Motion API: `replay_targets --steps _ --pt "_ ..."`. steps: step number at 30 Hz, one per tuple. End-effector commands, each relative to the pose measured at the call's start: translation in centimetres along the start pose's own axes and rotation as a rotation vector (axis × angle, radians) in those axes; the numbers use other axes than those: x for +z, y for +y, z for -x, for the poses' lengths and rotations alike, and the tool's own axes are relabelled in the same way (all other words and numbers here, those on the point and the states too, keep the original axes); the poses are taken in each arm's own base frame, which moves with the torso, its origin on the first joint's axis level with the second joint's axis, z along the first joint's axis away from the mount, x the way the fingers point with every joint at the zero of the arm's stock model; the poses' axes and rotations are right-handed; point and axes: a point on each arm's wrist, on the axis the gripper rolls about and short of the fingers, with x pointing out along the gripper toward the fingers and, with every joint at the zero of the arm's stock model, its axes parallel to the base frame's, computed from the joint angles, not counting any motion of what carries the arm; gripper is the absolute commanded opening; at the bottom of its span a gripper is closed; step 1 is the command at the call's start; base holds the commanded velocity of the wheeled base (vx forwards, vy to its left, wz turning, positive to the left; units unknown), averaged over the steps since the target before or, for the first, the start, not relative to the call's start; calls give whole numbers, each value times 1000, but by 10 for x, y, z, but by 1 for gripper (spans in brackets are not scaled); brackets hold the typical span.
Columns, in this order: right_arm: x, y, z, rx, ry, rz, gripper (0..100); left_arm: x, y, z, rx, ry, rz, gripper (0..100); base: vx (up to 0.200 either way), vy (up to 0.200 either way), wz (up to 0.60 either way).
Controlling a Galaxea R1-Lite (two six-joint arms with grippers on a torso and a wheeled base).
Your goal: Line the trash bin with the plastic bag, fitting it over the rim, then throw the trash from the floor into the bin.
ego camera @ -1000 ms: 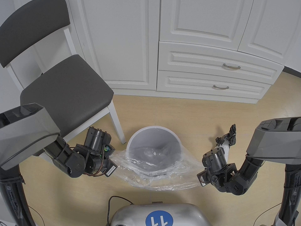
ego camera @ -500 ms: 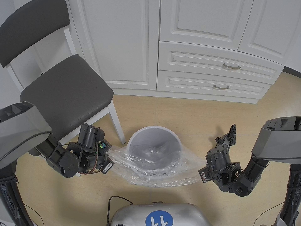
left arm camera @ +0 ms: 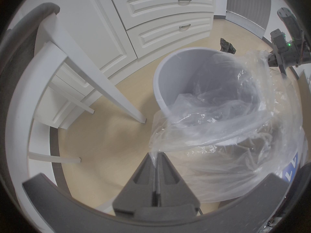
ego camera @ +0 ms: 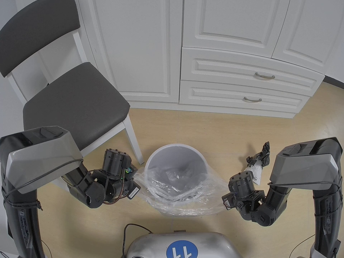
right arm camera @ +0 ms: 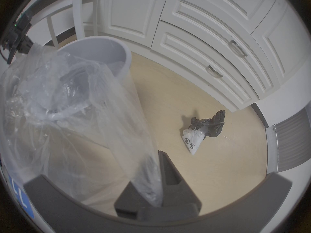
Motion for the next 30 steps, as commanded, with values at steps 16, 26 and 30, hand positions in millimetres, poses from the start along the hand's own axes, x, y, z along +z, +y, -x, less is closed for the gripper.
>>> replay_targets --steps 16,26,30 --pt "19 -31 38 76 -193 -48 100 8 21 33 10 -70 35 0 0 0 0" --pt "45 -71 94 288 -393 -100 100 10 18 48 -35 -102 24 0 0 0 0" --pt "61 -64 110 437 -452 -225 100 10 17 46 -35 -99 25 0 0 0 0"
